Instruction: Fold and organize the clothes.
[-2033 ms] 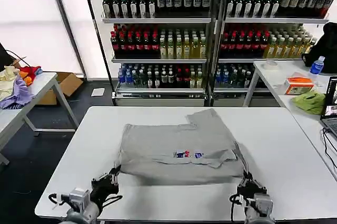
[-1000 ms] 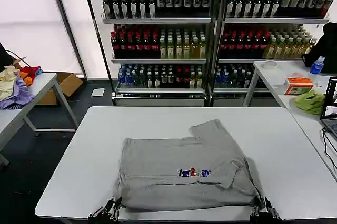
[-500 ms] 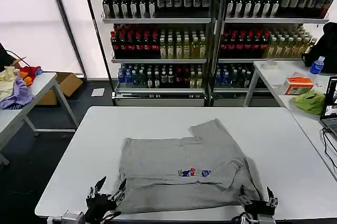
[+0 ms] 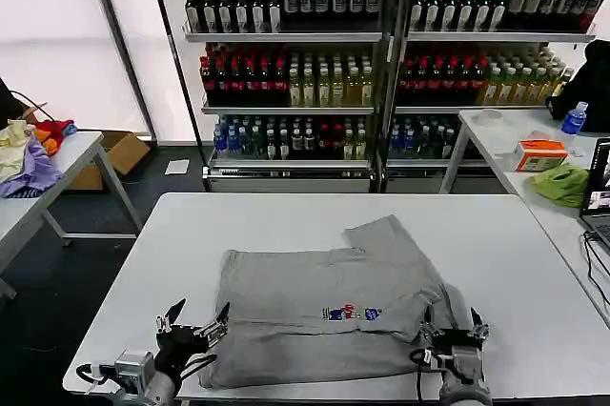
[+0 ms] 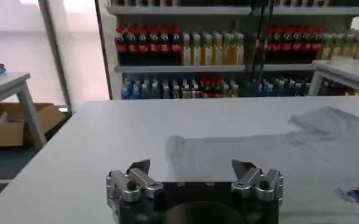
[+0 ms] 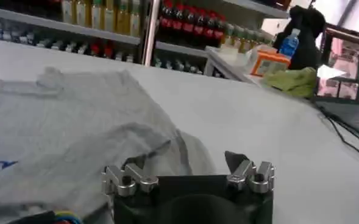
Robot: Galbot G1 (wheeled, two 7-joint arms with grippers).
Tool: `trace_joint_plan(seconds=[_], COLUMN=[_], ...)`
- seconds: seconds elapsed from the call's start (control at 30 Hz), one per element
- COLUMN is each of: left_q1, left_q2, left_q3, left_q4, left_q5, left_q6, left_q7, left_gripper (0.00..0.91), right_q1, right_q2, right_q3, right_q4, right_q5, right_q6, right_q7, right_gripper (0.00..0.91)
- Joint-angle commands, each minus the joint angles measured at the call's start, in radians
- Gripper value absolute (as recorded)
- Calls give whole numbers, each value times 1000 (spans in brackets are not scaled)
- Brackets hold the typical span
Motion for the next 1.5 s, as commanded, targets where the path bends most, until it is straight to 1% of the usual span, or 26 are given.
trace_joint_plan(seconds=[0.03,0.27,0.3,0.4,0.57,0.7,0.87,1.0,1.13,1.3,1.5], left_q1=[-141,-263,-297,-362,-445,-523,-640,-683,-689,-707,-709], left_q2=[61,91,100,119,156,179,192,173,164,142,119], left_q3=[8,41,47,63,85,120,202,240,254,265,279], left_q4=[104,213,232,288,353,426,535,602,648,708,722], left_q5=[-74,-118,-128,-160,-230,-268,-305,-301,-287,-273,-233], left_q6=[21,26,26,27,28,29,30,30,30,29,28], left_q7=[3,11,14,17,30,57,81,84,91,98,102], left_gripper=[907,907,907,907,907,907,907,907,907,907,907], right_q1=[213,387,443,533,620,695,785,827,845,867,861], right_q2=[1,9,20,56,89,101,107,117,124,133,164], right_q3=[-21,-61,-78,-96,-114,-118,-150,-166,-167,-172,-159], right_q4=[-112,-230,-278,-346,-429,-537,-635,-672,-705,-768,-810], right_q5=[24,61,69,81,124,211,218,214,211,209,208], right_q6=[-49,-73,-73,-73,-73,-73,-70,-72,-73,-72,-70], right_q7=[-13,-18,-19,-18,-3,-4,-16,-15,-17,-36,-53], right_gripper=[907,907,907,907,907,907,907,907,907,907,907])
